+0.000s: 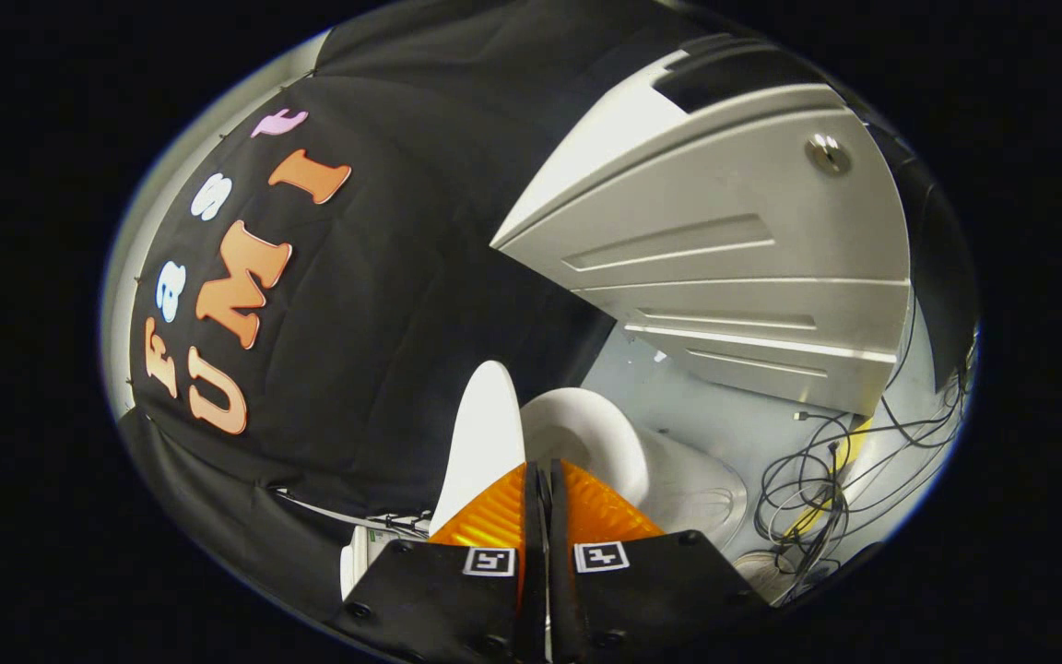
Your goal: Open the toilet lid.
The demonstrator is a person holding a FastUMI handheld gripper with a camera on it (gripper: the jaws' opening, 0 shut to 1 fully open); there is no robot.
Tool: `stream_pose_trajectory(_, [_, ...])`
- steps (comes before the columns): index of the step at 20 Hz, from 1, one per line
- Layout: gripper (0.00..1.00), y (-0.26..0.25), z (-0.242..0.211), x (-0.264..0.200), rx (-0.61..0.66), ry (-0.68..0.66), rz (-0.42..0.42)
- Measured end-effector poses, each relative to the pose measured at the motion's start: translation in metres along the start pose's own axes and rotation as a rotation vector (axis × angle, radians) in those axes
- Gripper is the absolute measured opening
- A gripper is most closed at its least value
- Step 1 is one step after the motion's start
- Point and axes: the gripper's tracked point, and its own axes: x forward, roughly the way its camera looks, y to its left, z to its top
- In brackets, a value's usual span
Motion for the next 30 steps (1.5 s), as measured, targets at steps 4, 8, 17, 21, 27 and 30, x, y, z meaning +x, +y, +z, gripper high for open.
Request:
stream_pose_trajectory(4, [0.08, 0.025, 0.007, -0.004, -0.02, -0.035, -0.004])
stream_pose_trajectory(8, [0.08, 0.064, 0.009, -0.016, -0.073, -0.04, 0.033])
stream_pose_trajectory(17, [0.08, 0.165, -0.006, -0.047, -0.271, -0.01, 0.104])
stream_pose_trajectory(21, [0.08, 0.205, -0.019, -0.058, -0.352, -0.01, 0.111])
stream_pose_trajectory(27, [0.08, 0.249, -0.038, -0.071, -0.423, -0.003, 0.119])
stream_pose_trajectory(30, [0.08, 0.269, -0.048, -0.076, -0.467, 0.0, 0.131])
